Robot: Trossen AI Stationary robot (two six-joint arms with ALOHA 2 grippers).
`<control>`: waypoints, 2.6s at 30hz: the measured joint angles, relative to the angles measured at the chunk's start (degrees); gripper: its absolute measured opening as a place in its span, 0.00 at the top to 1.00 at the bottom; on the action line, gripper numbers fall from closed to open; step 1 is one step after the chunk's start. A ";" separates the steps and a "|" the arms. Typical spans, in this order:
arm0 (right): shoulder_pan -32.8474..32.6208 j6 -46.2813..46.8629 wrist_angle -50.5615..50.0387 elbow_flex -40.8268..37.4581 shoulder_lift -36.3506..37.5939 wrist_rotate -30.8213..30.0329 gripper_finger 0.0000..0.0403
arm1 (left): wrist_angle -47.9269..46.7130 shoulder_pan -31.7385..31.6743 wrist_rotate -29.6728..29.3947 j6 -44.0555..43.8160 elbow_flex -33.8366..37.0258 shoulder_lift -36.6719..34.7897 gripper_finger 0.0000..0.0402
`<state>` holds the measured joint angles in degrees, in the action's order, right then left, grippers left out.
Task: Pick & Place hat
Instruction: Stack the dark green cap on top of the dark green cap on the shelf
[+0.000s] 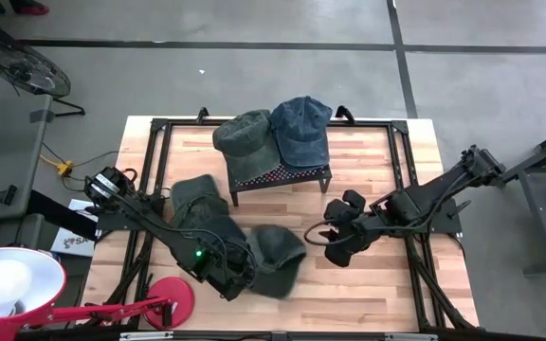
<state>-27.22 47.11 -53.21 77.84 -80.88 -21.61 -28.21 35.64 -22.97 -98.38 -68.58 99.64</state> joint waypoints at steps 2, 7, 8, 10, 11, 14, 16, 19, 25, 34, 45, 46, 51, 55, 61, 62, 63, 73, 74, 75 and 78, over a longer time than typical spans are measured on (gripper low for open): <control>-0.15 -1.12 -0.04 0.00 0.00 1.36 0.66 | -1.08 -0.01 -1.47 5.11 -2.21 -0.07 0.98; -0.96 -5.52 0.37 0.00 0.00 4.14 0.66 | -8.29 -0.04 -2.93 16.54 -9.73 -0.09 0.99; -1.09 -6.60 0.47 0.02 0.09 4.49 0.66 | -10.30 -0.04 -2.80 18.17 -11.26 -0.09 0.99; -1.26 -8.96 1.00 0.04 0.50 5.69 0.66 | -14.96 -0.04 -2.68 21.00 -14.33 -0.09 0.99; -1.32 -10.22 1.48 0.04 0.88 6.08 0.66 | -17.16 -0.02 -2.67 22.23 -15.98 -0.09 0.99; -1.62 -13.72 3.18 0.09 2.56 6.42 0.66 | -24.06 -0.02 -1.65 25.78 -20.78 -0.14 0.99; -1.88 -16.35 4.80 0.09 3.90 6.24 0.66 | -28.32 -0.04 -1.18 27.97 -23.85 -0.14 0.99; -2.80 -21.26 7.75 0.09 6.21 5.51 0.66 | -32.61 -0.04 -0.56 31.76 -28.06 -0.14 0.99; -5.47 -36.18 11.80 0.13 9.56 5.27 0.66 | -36.08 -0.04 -0.52 41.26 -34.61 -0.14 0.99; -9.32 -56.44 17.68 0.13 11.64 0.73 0.66 | -35.91 -3.43 6.15 53.26 -40.58 -0.16 0.99; -16.01 -69.80 18.34 0.11 11.78 -9.01 0.66 | -35.85 -9.14 23.65 63.93 -45.97 -0.16 0.99; -16.77 -70.35 18.34 0.11 11.78 -9.72 0.66 | -35.82 -9.71 24.42 64.66 -46.60 -0.16 0.99; -19.86 -74.57 18.34 0.11 11.78 -12.03 0.66 | -34.85 -13.00 26.63 68.48 -49.25 -0.16 0.99; -21.63 -79.47 18.23 0.11 11.78 -16.41 0.66 | -32.95 -15.59 28.93 71.18 -50.79 -0.21 0.99; -23.81 -87.33 17.23 0.11 11.76 -26.09 0.66 | -28.96 -18.25 34.27 73.15 -50.77 -0.20 0.99; -24.13 -88.29 17.30 0.11 11.76 -27.20 0.66 | -28.79 -18.54 34.52 73.28 -50.77 -0.20 0.99; -24.36 -89.08 17.47 0.11 11.74 -28.17 0.66 | -28.65 -18.76 34.64 73.51 -50.77 -0.20 0.99; -24.35 -90.68 17.87 0.09 11.74 -38.67 0.66 | -24.02 -19.15 37.02 74.19 -50.71 -0.18 0.99; -24.56 -91.59 17.94 0.10 11.74 -38.89 0.66 | -24.04 -19.15 37.49 74.18 -50.70 -0.18 0.99; -24.86 -92.80 17.95 0.09 11.74 -38.81 0.66 | -24.05 -19.15 37.81 74.17 -50.70 -0.18 0.99; -25.13 -96.20 17.95 0.09 11.74 -37.82 0.66 | -24.04 -19.15 37.93 73.92 -50.70 -0.18 0.99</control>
<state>-52.34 -49.09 -35.27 77.93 -69.14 -59.42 -52.25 16.49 14.96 -24.46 -119.28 99.46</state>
